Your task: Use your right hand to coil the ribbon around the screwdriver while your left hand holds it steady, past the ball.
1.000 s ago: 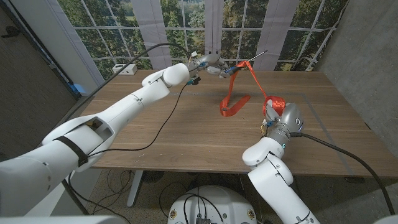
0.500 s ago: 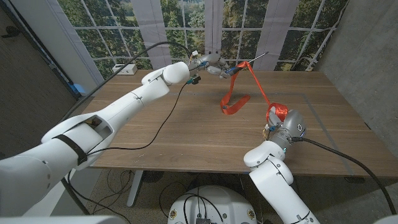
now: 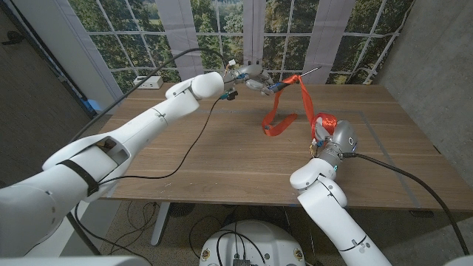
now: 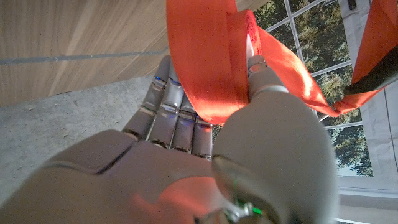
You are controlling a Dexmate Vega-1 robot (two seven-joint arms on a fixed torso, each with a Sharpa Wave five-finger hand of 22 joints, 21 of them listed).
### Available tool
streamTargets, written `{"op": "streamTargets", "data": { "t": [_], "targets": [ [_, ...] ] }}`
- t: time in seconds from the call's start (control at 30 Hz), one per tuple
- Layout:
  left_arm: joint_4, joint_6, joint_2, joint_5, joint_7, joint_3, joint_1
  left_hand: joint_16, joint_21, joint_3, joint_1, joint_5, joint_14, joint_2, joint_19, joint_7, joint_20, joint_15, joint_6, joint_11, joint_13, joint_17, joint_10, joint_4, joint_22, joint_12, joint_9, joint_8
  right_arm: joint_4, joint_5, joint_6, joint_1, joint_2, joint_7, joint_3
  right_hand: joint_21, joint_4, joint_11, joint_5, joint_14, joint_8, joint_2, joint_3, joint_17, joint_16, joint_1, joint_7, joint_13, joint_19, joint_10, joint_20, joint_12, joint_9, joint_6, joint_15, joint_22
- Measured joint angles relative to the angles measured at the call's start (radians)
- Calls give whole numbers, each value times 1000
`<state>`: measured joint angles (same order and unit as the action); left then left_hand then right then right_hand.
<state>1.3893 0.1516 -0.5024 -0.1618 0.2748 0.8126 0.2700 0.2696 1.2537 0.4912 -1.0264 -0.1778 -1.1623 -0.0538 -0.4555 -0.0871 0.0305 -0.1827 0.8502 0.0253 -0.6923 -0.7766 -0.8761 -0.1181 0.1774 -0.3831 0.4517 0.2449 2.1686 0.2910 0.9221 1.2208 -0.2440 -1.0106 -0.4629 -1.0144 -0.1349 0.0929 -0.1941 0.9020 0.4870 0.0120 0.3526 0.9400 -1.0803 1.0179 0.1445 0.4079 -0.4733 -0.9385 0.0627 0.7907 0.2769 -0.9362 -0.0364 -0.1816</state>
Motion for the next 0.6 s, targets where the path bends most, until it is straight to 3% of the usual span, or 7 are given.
{"op": "streamTargets", "data": {
  "t": [0.6],
  "targets": [
    [59,1,-41,14,49,-20,24,0,0,0,-1,2,0,1,0,0,0,0,0,3,-20,-1,-3,0,0,5,0,-2,-139,-54,-64,-132,-25,-3,27,-8,1,0,5,0,0,1,1,-14,-15,1,0,0,5,0,-6,0,0,0,0,0]
  ]
}}
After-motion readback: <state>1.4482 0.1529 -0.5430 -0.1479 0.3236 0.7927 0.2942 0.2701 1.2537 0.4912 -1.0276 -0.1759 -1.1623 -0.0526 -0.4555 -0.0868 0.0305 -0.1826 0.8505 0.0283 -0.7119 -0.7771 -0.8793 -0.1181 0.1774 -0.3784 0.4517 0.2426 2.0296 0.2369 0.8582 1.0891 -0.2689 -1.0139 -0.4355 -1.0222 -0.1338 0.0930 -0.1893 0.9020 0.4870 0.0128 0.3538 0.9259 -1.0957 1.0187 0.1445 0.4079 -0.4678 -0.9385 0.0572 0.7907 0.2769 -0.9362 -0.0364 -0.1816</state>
